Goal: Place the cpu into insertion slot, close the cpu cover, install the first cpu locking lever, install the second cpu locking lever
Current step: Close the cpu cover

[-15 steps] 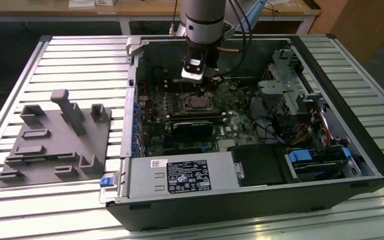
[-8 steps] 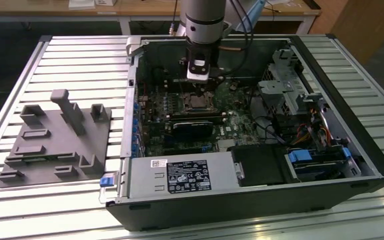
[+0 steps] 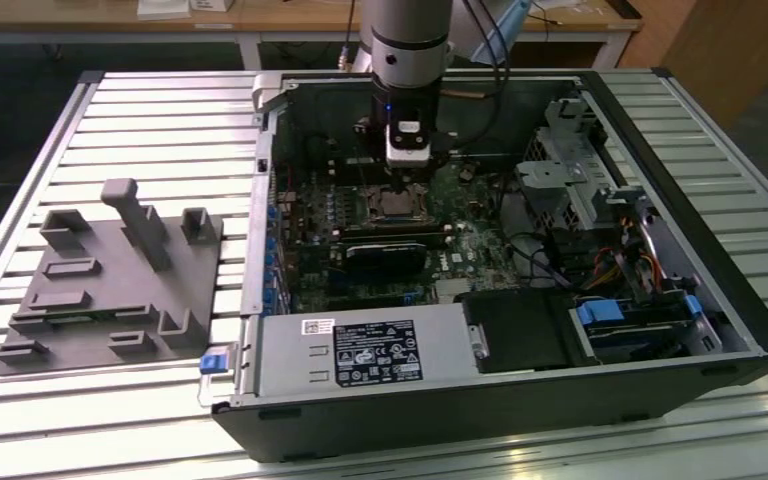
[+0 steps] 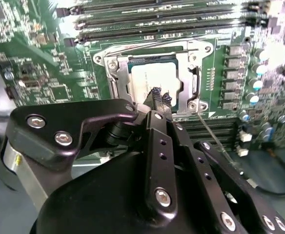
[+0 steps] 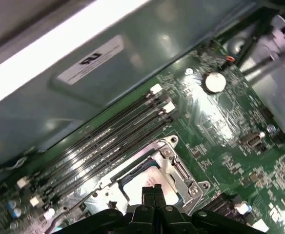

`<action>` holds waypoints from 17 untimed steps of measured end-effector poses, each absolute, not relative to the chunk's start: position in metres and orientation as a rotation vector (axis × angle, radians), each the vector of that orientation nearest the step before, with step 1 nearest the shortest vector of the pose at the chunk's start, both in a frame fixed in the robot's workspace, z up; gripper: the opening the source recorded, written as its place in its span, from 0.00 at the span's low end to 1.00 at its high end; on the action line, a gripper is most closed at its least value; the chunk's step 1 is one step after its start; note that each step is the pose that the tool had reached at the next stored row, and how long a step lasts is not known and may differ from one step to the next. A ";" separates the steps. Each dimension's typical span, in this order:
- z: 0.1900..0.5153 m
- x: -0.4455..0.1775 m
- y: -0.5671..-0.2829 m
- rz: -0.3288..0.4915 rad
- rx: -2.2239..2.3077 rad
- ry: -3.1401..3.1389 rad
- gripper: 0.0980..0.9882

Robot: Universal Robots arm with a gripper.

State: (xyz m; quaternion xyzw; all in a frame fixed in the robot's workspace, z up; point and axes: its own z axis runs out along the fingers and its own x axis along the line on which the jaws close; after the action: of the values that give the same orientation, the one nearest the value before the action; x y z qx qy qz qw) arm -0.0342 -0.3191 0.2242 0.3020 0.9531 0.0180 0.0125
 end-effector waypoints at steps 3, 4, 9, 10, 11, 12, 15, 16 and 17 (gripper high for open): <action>0.224 -0.034 -0.319 0.055 0.862 2.995 0.01; 0.224 -0.034 -0.319 0.056 0.833 3.004 0.01; 0.224 -0.034 -0.319 0.057 0.697 3.040 0.01; 0.224 -0.034 -0.319 0.058 0.670 3.046 0.01; 0.224 -0.034 -0.319 0.058 0.640 3.053 0.01; 0.224 -0.034 -0.319 0.058 0.613 3.059 0.01; 0.223 -0.034 -0.319 0.059 0.530 3.075 0.01; 0.223 -0.034 -0.319 0.059 0.502 3.080 0.01; 0.223 -0.034 -0.319 0.060 0.474 3.085 0.01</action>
State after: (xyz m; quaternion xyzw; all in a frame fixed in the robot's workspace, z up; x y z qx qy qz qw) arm -0.0342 -0.3191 0.2233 0.1520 0.9882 0.0191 0.0098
